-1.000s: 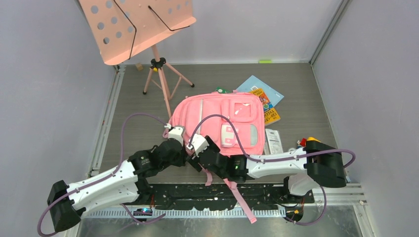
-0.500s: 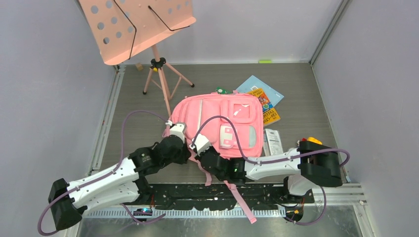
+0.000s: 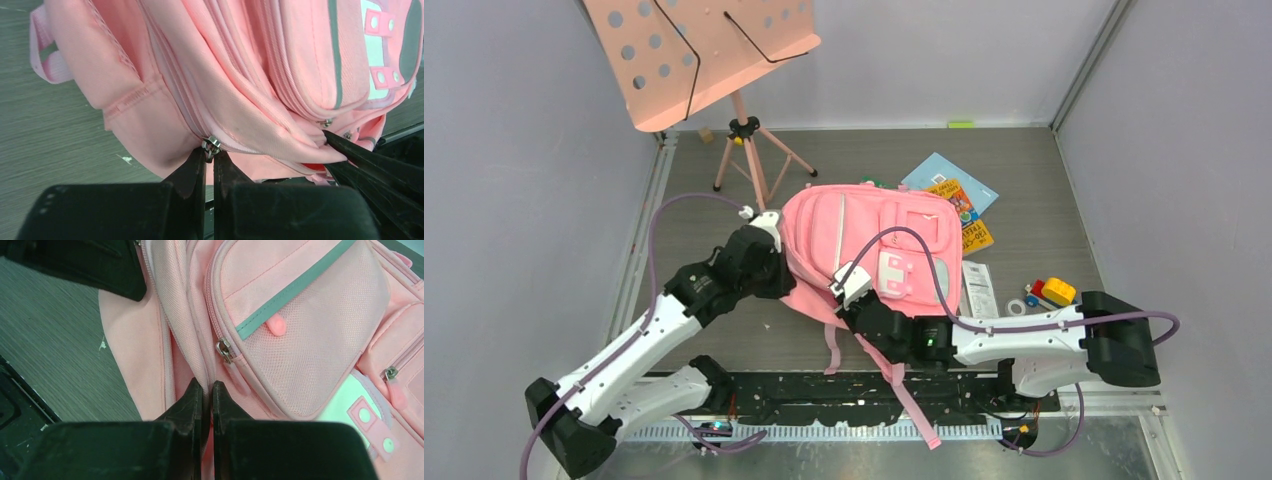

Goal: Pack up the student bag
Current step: Unzip the student bag at the center of the board.

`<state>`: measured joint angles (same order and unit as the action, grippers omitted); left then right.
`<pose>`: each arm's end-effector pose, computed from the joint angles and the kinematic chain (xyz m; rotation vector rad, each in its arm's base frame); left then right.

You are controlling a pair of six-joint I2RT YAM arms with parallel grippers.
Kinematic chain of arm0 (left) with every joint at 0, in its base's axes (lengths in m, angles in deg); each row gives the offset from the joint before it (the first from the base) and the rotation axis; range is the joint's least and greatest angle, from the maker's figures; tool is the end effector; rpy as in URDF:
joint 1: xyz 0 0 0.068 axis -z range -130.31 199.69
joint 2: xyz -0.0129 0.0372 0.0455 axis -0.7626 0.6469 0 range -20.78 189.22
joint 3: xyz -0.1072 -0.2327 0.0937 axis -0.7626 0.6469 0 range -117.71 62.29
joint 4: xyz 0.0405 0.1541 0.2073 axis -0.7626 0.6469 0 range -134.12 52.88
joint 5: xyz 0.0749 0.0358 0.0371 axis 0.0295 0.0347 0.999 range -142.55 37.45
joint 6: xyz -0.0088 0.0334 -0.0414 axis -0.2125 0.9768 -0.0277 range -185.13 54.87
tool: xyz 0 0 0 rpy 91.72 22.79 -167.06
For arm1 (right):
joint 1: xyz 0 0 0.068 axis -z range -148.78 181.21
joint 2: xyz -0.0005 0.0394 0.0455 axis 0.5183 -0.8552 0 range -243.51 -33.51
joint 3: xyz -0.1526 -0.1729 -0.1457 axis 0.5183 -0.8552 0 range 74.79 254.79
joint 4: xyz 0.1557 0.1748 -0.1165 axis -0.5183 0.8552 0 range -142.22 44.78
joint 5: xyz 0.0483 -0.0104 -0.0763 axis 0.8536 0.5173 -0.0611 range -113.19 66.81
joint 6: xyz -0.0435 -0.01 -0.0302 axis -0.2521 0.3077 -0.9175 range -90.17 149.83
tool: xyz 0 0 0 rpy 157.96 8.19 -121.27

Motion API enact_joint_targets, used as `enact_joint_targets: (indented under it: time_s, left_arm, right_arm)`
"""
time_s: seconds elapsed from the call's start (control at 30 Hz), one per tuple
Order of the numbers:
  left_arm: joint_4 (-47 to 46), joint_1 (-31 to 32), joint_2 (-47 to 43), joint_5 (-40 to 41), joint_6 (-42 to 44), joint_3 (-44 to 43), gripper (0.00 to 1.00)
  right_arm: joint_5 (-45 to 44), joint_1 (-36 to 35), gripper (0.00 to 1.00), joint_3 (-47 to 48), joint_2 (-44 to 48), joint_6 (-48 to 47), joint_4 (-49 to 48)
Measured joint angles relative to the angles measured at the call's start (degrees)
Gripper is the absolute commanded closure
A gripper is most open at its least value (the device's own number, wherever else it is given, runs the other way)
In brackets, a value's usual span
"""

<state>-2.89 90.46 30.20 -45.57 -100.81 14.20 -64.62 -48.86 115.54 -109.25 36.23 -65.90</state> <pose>0.1392 -0.1143 0.2901 0.0444 2.3926 -0.5117 0.0721 0.2757 0.2415 -0.7078 1.7213 0.3471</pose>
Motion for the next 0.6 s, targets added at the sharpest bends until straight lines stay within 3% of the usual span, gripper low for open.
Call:
enact_joint_targets:
  time_s: [0.3,0.6]
  left_arm:
    - [8.8,-8.9,9.4,-6.2,10.9,-10.4,1.0]
    - [14.0,-10.6,14.2,-4.9,18.7,-16.3,1.0]
  right_arm:
    - [3.8,0.0,0.99,0.0,2.9,-0.1,3.7]
    - [8.4,-0.2,0.99,1.2,7.1,-0.3,9.3]
